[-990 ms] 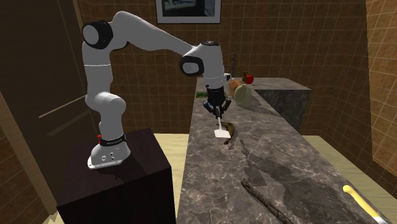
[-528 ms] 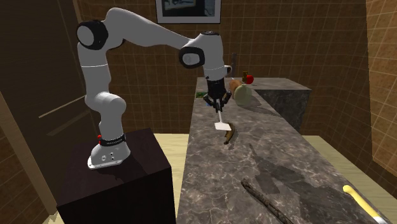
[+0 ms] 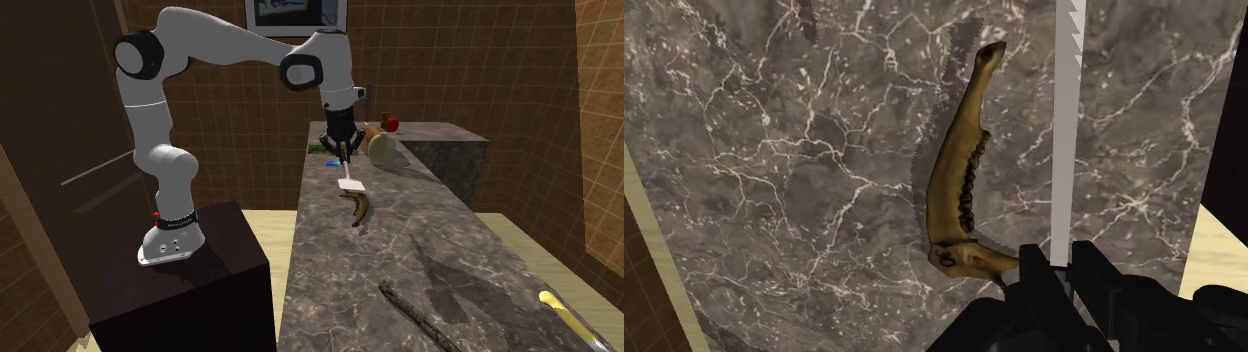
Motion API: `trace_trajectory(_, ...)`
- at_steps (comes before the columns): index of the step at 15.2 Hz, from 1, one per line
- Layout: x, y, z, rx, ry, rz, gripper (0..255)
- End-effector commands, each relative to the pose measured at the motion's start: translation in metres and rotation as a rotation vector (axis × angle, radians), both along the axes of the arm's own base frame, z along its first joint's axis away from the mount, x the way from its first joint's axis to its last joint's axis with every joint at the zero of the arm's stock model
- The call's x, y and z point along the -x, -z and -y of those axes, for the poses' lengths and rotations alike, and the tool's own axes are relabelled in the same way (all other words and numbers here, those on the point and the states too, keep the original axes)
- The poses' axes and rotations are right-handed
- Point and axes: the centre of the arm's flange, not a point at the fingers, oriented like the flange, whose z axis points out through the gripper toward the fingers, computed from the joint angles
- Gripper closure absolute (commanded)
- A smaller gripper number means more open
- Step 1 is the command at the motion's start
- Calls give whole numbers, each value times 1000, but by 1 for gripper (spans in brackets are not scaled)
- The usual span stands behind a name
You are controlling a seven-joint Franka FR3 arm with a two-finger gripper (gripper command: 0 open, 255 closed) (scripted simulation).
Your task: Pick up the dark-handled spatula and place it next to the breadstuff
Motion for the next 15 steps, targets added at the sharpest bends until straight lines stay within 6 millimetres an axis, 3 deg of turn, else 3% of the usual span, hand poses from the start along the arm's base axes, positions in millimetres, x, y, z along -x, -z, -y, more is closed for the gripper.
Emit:
trace_trajectory(1,-1,-11,-1,0,0,0,255)
trace_trajectory(2,-1,-16,-1,0,0,0,255)
trace_trajectory(15,-108,-16,-134,0,0,0,255)
